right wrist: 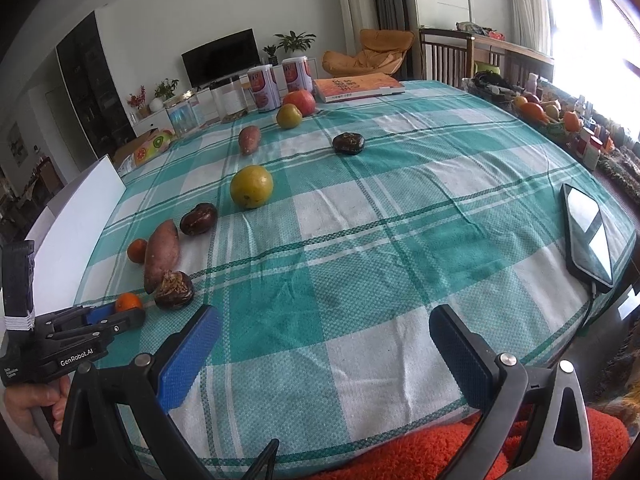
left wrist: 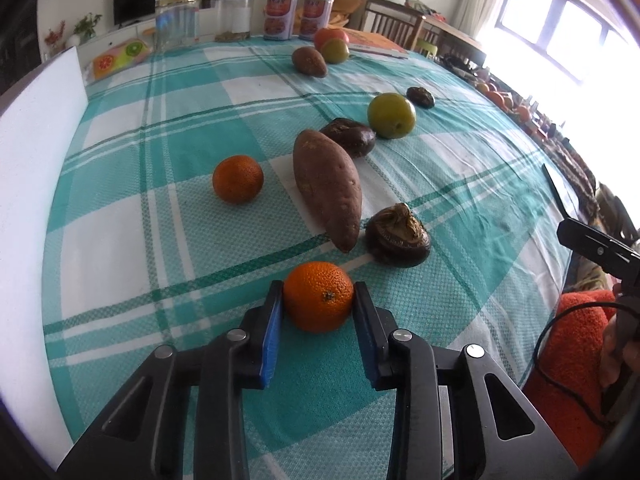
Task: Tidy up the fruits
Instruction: 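Grasp the mandarin orange with the left tool while the right tool grasps the yellow grapefruit, then carry the orange and grapefruit into the white box and open both tools, then return both tools to the table and approach the sweet potato, then grasp the long sweet potato with the left tool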
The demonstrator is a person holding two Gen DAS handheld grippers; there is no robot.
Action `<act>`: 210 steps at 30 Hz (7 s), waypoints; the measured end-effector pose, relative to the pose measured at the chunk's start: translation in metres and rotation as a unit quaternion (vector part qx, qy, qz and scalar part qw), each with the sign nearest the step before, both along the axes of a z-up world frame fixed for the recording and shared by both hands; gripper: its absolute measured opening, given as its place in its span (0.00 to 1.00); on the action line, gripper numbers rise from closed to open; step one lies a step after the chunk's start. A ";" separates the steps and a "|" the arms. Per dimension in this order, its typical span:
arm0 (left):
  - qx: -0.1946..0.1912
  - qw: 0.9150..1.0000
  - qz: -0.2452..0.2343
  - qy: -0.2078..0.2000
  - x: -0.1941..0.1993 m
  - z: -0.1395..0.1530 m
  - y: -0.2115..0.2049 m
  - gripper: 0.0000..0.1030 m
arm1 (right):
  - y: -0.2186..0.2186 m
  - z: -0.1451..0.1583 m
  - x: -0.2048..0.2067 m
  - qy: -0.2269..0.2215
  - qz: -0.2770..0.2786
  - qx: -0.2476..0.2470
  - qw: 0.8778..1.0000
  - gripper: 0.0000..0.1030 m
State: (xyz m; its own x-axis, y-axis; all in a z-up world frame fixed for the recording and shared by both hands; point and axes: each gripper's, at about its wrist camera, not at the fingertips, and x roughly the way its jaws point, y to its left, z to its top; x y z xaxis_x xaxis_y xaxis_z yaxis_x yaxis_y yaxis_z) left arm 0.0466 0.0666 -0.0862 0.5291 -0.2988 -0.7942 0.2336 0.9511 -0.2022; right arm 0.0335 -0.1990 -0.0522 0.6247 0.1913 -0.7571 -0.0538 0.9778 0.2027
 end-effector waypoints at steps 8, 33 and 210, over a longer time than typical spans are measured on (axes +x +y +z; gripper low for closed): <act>-0.008 1.000 0.010 0.000 -0.010 0.001 0.004 0.33 | 0.035 -0.007 0.128 0.064 0.043 0.084 0.993 0.75; -0.090 0.978 0.143 -0.121 -0.083 0.149 0.144 0.33 | 0.171 0.071 0.067 0.037 0.247 0.148 0.957 0.49; -0.002 0.995 0.081 0.062 0.082 0.001 -0.030 0.40 | 0.001 -0.052 0.095 0.053 -0.106 -0.111 0.987 1.00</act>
